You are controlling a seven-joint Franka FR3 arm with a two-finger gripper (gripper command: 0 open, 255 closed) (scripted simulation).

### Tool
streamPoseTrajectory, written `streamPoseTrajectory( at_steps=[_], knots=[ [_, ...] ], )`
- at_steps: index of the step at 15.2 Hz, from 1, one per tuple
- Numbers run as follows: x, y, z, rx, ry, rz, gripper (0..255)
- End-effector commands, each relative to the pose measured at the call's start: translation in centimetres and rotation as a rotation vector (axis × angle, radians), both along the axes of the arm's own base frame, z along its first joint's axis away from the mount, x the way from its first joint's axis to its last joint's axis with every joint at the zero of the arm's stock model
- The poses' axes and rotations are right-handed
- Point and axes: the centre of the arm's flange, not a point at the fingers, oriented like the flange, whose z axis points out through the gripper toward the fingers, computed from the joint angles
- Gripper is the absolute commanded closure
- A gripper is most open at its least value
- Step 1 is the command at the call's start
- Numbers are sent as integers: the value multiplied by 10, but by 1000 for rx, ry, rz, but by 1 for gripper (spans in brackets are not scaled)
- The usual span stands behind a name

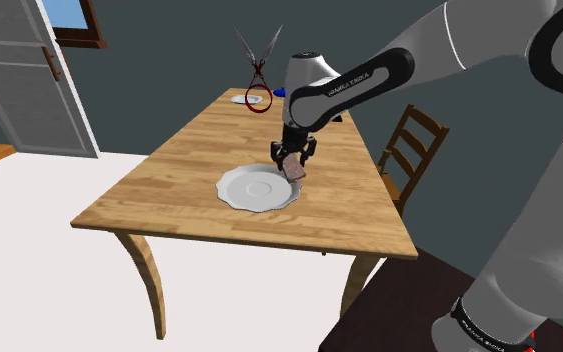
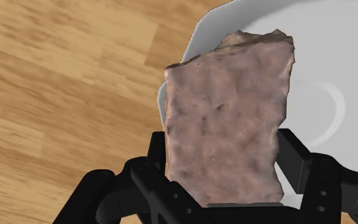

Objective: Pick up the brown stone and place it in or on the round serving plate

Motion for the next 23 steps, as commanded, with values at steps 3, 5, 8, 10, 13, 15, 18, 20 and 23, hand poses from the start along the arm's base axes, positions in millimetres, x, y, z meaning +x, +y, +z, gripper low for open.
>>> streamPoseTrajectory(
  at_steps=[3, 5, 8, 10, 13, 15, 18, 20, 23],
  knots=[
    [39, 36, 0, 0, 0, -1, 255],
    [59, 53, 0, 0, 0, -1, 255],
    [79, 72, -6, 0, 0, -1, 255],
    [79, 72, -16, 0, 0, -1, 255],
    [79, 72, -32, 0, 0, -1, 255],
    [79, 72, -42, 0, 0, -1, 255],
    [79, 72, -58, 0, 0, -1, 255],
    [79, 72, -69, 0, 0, -1, 255],
    [79, 72, -70, 0, 0, -1, 255]
  ],
)
